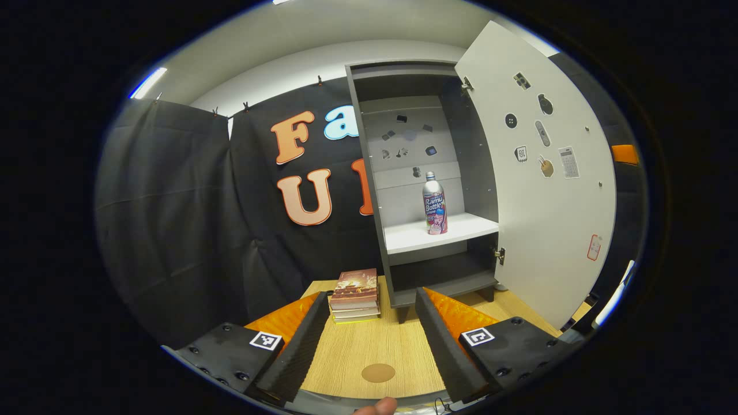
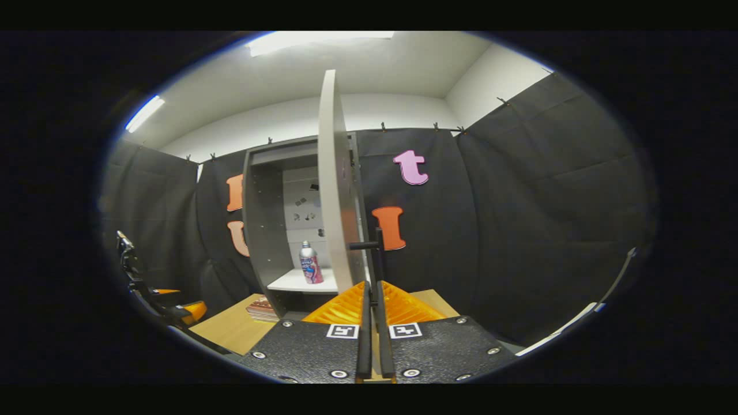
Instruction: Open the cabinet door with the right hand, grasp the bottle in the cabinet with the left hand and place it on the coaster, then close the cabinet door with the right hand.
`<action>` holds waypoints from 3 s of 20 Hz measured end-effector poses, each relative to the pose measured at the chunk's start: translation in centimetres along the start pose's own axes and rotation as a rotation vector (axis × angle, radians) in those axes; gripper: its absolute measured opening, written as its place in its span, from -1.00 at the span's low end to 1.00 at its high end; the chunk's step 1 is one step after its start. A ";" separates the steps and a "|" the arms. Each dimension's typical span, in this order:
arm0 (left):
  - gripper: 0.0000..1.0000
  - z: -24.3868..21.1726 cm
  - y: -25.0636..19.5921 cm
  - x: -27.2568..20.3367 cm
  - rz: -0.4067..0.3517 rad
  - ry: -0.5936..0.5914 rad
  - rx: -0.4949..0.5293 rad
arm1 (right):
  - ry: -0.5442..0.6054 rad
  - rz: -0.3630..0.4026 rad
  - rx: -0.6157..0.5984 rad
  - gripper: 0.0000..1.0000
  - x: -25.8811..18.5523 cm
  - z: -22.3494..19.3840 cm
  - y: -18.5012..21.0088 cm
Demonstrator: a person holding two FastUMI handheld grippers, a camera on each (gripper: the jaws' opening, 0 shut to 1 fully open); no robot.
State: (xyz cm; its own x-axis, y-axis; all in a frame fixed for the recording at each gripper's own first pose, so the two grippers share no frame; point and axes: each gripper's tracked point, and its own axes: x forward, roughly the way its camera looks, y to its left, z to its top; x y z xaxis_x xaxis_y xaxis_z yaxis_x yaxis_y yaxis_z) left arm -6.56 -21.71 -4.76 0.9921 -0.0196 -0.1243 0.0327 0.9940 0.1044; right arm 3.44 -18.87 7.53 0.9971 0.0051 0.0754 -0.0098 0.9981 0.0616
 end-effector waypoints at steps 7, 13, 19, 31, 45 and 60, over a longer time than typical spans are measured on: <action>1.00 3.8 -4.7 6.3 -0.095 -0.058 -0.033 | -0.015 0.067 -0.029 -0.86 -1.4 -0.5 4.1; 0.95 7.0 -9.5 14.9 -0.171 -0.098 -0.070 | 0.018 0.066 -0.006 -0.42 0.9 -1.9 6.3; 0.94 8.0 -13.0 24.7 -0.219 -0.093 -0.090 | 0.003 0.045 -0.040 0.12 5.3 -2.3 7.3; 0.94 9.1 -18.3 37.9 -0.279 -0.123 -0.078 | 0.119 -0.074 -0.035 0.37 9.8 -5.7 7.4; 0.70 9.5 -18.0 38.0 -0.257 -0.141 -0.069 | 0.157 -0.074 -0.013 0.37 10.4 -7.0 7.5; 0.72 0.5 -8.4 21.6 -0.152 -0.139 0.014 | 0.226 0.060 0.002 0.46 2.1 -10.0 10.4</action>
State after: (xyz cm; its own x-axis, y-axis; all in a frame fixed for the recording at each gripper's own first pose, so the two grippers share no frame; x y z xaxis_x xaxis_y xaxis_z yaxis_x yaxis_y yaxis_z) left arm 14.66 -30.55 -7.79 0.9827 -0.1849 -0.0026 0.1841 0.9768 0.1091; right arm 6.17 -7.83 -1.64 0.9862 0.0788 -0.1456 -0.0699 0.9954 0.0656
